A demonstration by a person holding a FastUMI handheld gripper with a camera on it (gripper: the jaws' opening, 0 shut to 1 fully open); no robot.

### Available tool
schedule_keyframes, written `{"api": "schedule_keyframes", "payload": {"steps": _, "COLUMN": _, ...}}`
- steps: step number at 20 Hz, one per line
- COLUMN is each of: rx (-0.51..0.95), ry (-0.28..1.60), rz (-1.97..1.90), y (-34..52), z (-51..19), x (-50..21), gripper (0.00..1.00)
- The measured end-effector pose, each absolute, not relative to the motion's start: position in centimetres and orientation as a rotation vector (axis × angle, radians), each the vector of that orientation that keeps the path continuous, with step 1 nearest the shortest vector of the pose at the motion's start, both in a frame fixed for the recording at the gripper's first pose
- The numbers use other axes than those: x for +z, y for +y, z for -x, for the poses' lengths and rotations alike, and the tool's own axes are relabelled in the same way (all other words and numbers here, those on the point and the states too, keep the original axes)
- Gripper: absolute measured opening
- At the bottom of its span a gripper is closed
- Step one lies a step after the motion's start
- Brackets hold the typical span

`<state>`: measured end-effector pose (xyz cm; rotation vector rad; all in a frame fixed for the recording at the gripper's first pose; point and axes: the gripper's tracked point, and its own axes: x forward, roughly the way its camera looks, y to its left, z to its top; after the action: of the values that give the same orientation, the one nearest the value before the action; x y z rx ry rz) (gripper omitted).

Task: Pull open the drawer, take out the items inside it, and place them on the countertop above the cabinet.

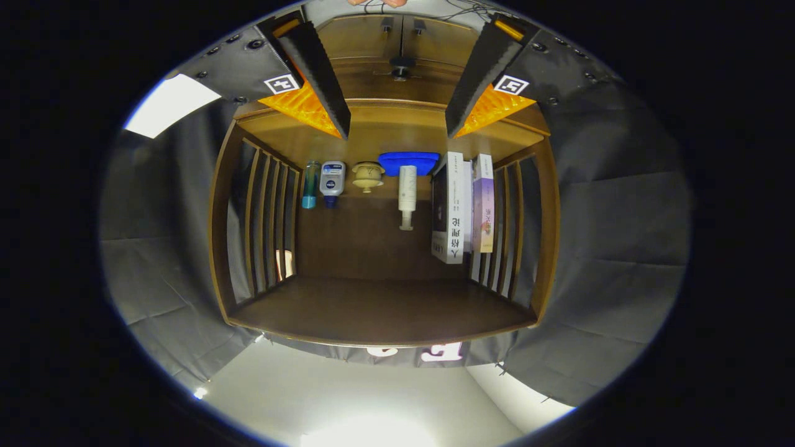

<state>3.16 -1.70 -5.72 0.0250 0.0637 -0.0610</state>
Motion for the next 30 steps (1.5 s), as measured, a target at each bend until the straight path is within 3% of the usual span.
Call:
{"api": "schedule_keyframes", "payload": {"steps": 10, "rx": -0.047, "ry": 0.192, "rz": 0.015, "y": 0.1, "z": -8.0, "x": -15.3, "gripper": 0.98}}
{"api": "schedule_keyframes", "payload": {"steps": 25, "rx": -0.102, "ry": 0.328, "rz": -0.02, "y": -1.2, "z": -10.4, "x": -23.6, "gripper": 0.97}}
{"api": "schedule_keyframes", "payload": {"steps": 26, "rx": -0.108, "ry": 0.327, "rz": -0.015, "y": -1.2, "z": -10.2, "x": -23.6, "gripper": 0.96}}
{"api": "schedule_keyframes", "payload": {"steps": 30, "rx": -0.088, "ry": 0.346, "rz": -0.037, "y": -0.3, "z": -10.3, "x": -24.4, "gripper": 0.7}}
